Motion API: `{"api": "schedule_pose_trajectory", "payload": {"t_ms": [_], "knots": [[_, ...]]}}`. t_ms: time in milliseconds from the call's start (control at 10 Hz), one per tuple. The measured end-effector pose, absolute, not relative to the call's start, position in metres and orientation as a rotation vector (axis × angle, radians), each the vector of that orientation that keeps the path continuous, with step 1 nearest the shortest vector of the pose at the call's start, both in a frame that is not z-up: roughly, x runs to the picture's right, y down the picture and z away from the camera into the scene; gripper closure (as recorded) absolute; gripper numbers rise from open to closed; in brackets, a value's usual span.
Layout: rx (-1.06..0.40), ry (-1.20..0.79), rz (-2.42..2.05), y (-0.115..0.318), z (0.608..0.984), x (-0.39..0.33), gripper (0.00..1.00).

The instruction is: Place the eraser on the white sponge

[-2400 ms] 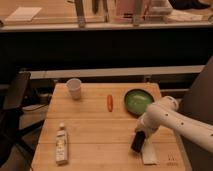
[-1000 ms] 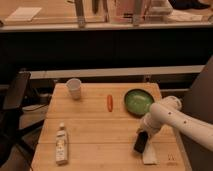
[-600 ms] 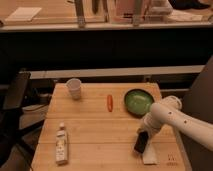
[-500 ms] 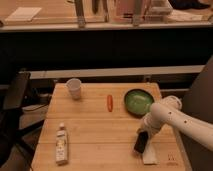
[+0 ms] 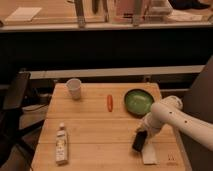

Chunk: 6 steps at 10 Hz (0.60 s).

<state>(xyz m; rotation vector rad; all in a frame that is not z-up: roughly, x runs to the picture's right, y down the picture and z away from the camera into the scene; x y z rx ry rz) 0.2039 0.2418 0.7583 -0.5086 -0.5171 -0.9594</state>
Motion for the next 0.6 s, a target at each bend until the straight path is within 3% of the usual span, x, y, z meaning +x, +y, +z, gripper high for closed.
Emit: {"api": "schedule_pose_trajectory", "payload": {"t_ms": [400, 600], "knots": [[-0.517, -0.523, -0.961, 0.2443, 0.7590, 0.2050, 0.82], [-0.520, -0.521, -0.966, 0.2420, 0.7575, 0.2053, 0.81]]}}
